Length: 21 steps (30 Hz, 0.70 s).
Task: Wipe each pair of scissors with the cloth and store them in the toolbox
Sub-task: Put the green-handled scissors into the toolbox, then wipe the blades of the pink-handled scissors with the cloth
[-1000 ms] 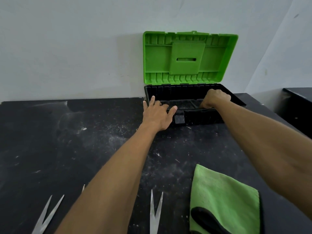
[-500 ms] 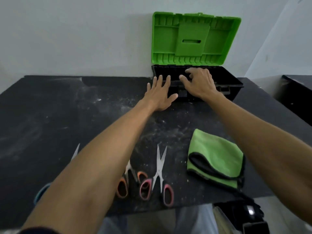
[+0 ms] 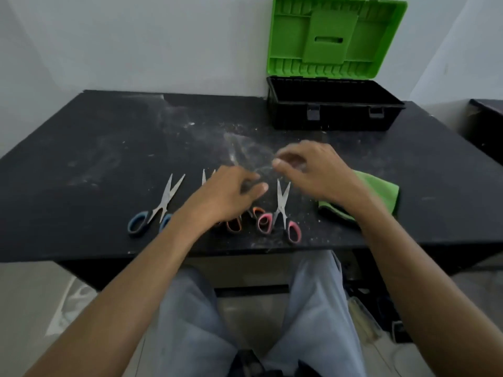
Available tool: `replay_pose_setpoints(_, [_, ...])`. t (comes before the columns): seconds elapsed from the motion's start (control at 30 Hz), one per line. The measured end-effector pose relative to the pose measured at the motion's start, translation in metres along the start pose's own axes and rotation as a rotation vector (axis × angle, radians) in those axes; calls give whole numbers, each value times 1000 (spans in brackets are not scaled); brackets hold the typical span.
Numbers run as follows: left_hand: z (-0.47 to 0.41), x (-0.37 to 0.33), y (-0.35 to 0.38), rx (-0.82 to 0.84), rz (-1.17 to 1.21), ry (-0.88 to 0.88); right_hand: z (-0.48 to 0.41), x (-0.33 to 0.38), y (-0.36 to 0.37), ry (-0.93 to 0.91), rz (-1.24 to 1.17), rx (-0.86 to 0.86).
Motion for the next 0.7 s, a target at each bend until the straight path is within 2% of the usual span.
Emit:
replay_pose_setpoints(0.17, [42, -9, 22, -55, -32, 109, 67, 19, 10, 74, -27, 122])
replay_pose_setpoints(0.37, [53, -9, 41, -164, -57, 121, 95, 18, 28, 161, 20, 185])
replay_pose_setpoints(0.47, [53, -10, 42, -216, 16, 117, 99, 14, 29, 198, -49, 72])
replay_pose_setpoints(0.57, [57, -8, 32, -274, 130, 87, 106, 13, 22, 216, -214, -124])
replay_pose_setpoints(0.63, [62, -7, 19, -297, 328, 33, 112, 13, 14, 218, -307, -273])
replay_pose_setpoints(0.7, [62, -3, 14, -201, 738, -91, 117, 15, 8, 208, -373, -395])
Point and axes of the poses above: each hand's wrist, its own z-axis away from the middle knuckle, its own y-axis out of the palm, x = y × z, the point moved 5 cm from there along -z, towards the middle knuckle, and after that the axes turned 15 degrees about -y, right-handed, at the moved point
